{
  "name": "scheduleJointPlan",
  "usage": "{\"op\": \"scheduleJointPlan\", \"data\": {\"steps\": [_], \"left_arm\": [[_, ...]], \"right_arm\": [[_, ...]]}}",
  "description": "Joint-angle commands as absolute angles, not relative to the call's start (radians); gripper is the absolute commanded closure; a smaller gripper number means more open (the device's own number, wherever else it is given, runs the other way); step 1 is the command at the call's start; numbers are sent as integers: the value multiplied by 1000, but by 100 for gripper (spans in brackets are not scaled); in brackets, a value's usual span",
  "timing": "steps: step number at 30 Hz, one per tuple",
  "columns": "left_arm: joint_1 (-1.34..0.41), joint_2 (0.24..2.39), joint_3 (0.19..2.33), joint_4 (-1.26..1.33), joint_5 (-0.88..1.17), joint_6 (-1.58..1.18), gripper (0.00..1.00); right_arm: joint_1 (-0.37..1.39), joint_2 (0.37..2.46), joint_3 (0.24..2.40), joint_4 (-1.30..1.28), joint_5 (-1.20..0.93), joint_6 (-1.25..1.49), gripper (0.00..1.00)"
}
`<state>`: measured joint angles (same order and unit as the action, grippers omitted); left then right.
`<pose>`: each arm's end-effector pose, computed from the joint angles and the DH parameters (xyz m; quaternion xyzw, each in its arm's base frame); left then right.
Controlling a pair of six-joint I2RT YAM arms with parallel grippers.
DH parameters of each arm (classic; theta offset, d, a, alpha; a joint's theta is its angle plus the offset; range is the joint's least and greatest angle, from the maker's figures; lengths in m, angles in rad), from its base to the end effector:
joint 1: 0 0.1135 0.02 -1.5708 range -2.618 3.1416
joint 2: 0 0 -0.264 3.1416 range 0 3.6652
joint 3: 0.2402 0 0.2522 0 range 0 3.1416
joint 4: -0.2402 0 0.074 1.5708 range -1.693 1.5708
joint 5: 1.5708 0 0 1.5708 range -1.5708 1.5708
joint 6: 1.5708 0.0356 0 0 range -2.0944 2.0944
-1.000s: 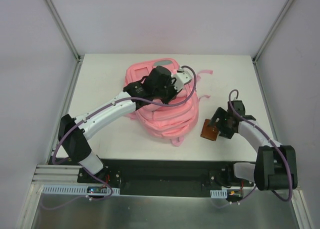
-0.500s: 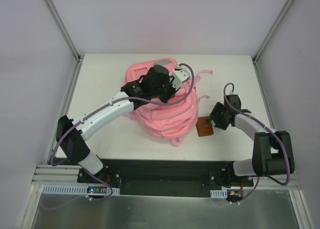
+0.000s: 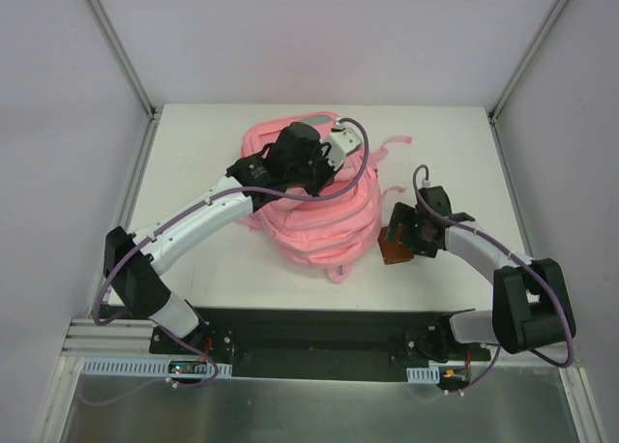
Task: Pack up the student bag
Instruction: Pick up the personal item from the center of the board.
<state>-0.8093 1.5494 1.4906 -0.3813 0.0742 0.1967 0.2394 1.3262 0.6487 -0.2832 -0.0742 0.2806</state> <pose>0.2475 -0.2635 0.3763 0.4242 0.7297 -0.1913 0.5010 0.2396 0.0612 0.1731 0.0085 0.9532 0.1113 0.2810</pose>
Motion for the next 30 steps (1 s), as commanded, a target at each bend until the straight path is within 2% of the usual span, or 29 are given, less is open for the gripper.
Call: {"op": "scheduleJointPlan", "data": {"steps": [1, 5, 12, 14, 16, 19, 20, 21, 25, 30], "left_arm": [[-776, 1457, 1506, -313, 41, 178, 100], [-759, 1451, 1503, -311, 51, 170, 100], [-747, 1447, 1493, -311, 64, 164, 100], [-746, 1448, 1491, -313, 64, 164, 100], [-742, 1445, 1491, -311, 64, 164, 100], [-741, 1445, 1491, -311, 67, 163, 100], [-739, 1445, 1491, -313, 66, 163, 100], [-739, 1443, 1490, -311, 64, 164, 100], [-735, 1439, 1485, -313, 63, 163, 100], [-730, 1439, 1485, -313, 67, 161, 100]], "right_arm": [[287, 1429, 710, -433, -40, 233, 4], [351, 1485, 750, -463, 47, 252, 1], [383, 1532, 796, -509, 94, 256, 41], [387, 1534, 799, -512, 101, 253, 60], [387, 1532, 798, -511, 103, 255, 61], [385, 1520, 787, -496, 100, 264, 71], [385, 1514, 781, -486, 86, 264, 80], [385, 1497, 779, -482, 81, 268, 85], [387, 1407, 779, -492, 78, 282, 93], [387, 1218, 805, -567, 95, 295, 96]]}}
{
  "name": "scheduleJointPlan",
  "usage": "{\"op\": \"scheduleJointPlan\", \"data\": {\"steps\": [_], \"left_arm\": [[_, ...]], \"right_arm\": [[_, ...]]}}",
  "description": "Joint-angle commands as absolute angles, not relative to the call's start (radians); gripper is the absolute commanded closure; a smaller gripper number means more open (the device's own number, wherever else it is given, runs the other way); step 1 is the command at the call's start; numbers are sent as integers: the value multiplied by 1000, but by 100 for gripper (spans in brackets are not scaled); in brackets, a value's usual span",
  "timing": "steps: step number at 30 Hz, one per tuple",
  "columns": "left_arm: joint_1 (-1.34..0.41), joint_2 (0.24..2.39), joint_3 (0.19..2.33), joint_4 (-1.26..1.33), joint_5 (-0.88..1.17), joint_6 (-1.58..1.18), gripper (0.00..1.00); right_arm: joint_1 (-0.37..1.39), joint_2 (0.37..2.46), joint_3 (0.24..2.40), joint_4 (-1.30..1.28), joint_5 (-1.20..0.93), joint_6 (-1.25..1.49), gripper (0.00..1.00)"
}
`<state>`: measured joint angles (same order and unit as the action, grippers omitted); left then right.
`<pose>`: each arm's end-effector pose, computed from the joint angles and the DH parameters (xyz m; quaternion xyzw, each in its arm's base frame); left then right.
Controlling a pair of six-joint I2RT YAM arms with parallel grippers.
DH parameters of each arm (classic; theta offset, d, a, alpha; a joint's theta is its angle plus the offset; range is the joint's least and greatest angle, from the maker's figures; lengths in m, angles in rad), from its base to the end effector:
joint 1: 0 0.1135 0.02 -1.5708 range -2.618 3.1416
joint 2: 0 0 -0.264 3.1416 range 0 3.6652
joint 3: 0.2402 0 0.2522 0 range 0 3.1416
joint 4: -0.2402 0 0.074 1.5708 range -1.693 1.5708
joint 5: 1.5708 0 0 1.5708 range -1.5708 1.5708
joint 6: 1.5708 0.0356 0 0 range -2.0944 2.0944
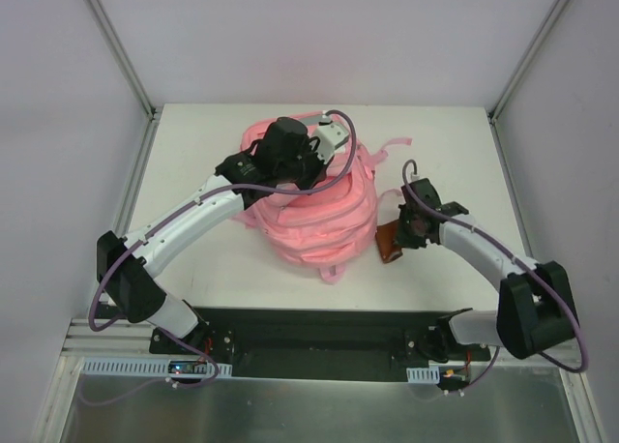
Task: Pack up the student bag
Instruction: Pick up the personal item from the center of the board, then place the personal item in the student bag.
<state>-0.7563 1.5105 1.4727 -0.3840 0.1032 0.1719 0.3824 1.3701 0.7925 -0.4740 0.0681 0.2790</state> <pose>0.2528 -0.2435 0.3829 0.4003 0.7371 -0.1978 0.5072 0.2418 0.0947 0.1936 -0.0412 0.9651 0.0522 0.2533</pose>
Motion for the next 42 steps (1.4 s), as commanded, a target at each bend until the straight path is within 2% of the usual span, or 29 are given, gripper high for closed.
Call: {"op": "scheduleJointPlan", "data": {"steps": [1, 9, 14, 22, 36, 40, 42], "left_arm": [[-730, 1440, 1486, -313, 66, 161, 100], [-721, 1451, 1500, -313, 69, 164, 100], [-718, 1448, 1497, -313, 78, 164, 100], [-718, 1439, 1463, -311, 147, 158, 100], [-762, 1416, 1413, -291, 204, 164, 100], [-781, 1402, 1394, -288, 210, 166, 100], [-788, 1391, 1387, -276, 206, 167, 100]], "right_arm": [[388, 1192, 810, -575, 95, 302, 98], [394, 976, 847, -647, -35, 373, 98], [446, 922, 916, -666, -93, 408, 98], [548, 995, 1031, -571, -129, 460, 98], [571, 1230, 1028, -236, -250, 623, 96], [572, 1272, 1045, -227, -258, 661, 93], [571, 1302, 1057, -233, -267, 661, 88]]}}
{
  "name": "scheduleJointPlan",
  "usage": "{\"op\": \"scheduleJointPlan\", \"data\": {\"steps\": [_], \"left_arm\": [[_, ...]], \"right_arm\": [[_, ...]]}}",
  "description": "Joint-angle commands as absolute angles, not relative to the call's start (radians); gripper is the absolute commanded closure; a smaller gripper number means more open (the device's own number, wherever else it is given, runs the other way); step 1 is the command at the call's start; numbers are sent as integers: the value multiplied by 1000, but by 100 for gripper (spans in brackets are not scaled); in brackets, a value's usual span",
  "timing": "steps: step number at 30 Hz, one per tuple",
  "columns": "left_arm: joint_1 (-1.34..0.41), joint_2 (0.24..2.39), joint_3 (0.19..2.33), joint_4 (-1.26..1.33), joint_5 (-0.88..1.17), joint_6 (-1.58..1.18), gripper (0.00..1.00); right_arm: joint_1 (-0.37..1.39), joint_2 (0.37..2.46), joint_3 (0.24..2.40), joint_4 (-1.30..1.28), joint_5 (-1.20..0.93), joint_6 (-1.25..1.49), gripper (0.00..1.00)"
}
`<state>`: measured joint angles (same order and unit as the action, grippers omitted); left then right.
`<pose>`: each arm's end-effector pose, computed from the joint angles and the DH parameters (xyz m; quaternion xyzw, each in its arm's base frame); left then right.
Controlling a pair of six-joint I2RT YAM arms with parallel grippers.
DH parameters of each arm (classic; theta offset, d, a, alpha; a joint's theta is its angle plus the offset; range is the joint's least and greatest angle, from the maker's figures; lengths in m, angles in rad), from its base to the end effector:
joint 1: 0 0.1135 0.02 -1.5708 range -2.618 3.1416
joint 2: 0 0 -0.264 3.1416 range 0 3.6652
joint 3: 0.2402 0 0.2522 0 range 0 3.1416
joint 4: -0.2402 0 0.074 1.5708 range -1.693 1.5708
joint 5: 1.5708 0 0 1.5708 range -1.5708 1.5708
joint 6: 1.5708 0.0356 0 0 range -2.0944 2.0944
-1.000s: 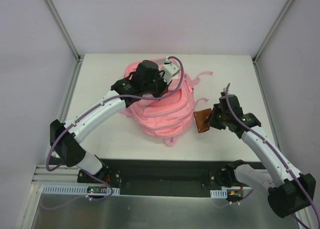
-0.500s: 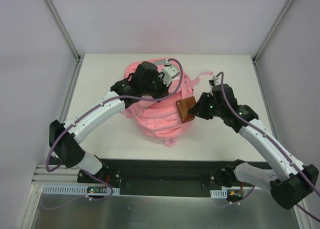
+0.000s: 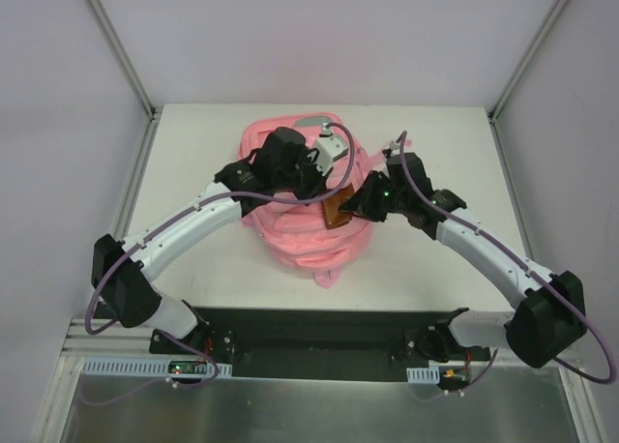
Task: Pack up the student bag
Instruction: Place the personal item in the student bag.
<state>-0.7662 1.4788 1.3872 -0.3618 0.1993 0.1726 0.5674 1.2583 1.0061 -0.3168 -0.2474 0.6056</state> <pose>0.2423 -0.2430 0.3660 0.4287 0.7286 -0.2349 0.4797 0.2335 0.1591 0.3032 -0.0426 0.8714 0.3539 0.3370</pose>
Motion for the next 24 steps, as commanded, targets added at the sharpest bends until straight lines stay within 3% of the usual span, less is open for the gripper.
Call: {"op": "scheduleJointPlan", "data": {"steps": [1, 6, 11, 15, 22, 24], "left_arm": [[-792, 1385, 1385, -276, 201, 166, 100], [-804, 1376, 1391, -259, 219, 158, 100], [-818, 1368, 1388, -253, 193, 135, 100], [-818, 1359, 1382, -253, 172, 127, 100], [-819, 1347, 1371, -249, 164, 127, 100], [-818, 1344, 1368, -250, 155, 130, 100]], "right_arm": [[572, 1314, 1072, -262, -268, 658, 88], [587, 1341, 1042, -144, -235, 735, 86], [615, 1345, 996, 10, -40, 811, 86], [629, 1367, 902, 240, 95, 922, 73], [667, 1492, 850, 538, 159, 1061, 73], [669, 1506, 847, 587, 149, 1043, 53]]}}
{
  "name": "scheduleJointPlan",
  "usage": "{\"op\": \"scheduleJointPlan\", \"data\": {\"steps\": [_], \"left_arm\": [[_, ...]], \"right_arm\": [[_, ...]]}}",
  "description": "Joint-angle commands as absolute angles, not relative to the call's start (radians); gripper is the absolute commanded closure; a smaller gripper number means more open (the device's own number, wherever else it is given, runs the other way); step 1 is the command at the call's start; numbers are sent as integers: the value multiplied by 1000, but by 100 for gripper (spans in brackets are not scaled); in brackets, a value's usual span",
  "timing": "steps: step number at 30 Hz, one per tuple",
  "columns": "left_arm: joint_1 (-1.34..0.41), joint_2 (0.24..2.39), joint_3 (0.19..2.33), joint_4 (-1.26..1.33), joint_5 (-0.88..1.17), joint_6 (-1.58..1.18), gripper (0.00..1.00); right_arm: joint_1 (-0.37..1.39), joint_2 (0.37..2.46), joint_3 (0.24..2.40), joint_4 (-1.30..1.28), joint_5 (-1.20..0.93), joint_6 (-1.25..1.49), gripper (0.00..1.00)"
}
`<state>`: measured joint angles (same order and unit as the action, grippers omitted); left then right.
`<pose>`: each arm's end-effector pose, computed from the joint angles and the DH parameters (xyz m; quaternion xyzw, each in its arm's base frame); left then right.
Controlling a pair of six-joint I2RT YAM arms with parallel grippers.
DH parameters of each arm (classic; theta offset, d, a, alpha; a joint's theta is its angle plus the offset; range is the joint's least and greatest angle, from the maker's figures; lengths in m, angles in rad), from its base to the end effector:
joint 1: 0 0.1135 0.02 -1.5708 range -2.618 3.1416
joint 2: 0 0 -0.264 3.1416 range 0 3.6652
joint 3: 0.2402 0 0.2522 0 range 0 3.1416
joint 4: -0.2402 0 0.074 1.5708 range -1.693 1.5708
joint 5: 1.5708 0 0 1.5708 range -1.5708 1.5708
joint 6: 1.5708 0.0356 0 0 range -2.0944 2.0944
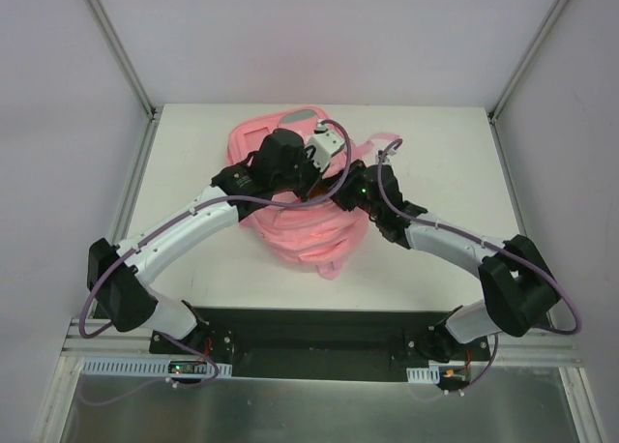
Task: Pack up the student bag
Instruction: Place the personal item in the student bag.
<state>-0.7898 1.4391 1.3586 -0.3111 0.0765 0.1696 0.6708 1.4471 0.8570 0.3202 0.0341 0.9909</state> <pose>0.2343 -0.2402 0.3735 0.4022 0.7270 -0.1998 0.5194 0.2592 0.2042 0.2598 0.1370 0.7839 0.4380 0.4182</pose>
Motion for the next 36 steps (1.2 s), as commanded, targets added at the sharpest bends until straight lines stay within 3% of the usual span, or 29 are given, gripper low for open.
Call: {"op": "scheduleJointPlan", "data": {"steps": [1, 4, 10, 14, 15, 16, 22, 36], "left_arm": [[-818, 1344, 1365, -250, 152, 133, 100], [-818, 1342, 1362, -250, 123, 136, 100], [-816, 1350, 1350, -250, 74, 129, 100], [-815, 1354, 1351, -250, 48, 117, 100], [-816, 1355, 1351, -250, 49, 115, 100], [-815, 1356, 1351, -250, 49, 115, 100], [-815, 1359, 1361, -250, 46, 117, 100], [-815, 1359, 1364, -250, 60, 115, 100]], "right_arm": [[667, 1506, 841, 601, 144, 1034, 46], [669, 1473, 792, 656, 109, 991, 27], [670, 1292, 652, 594, 115, 876, 21], [672, 1172, 637, 406, 188, 836, 32], [672, 1152, 640, 391, 187, 835, 39], [673, 1144, 640, 391, 178, 812, 52], [696, 1147, 716, 262, 91, 773, 81], [755, 1348, 804, 366, 34, 819, 81]]}}
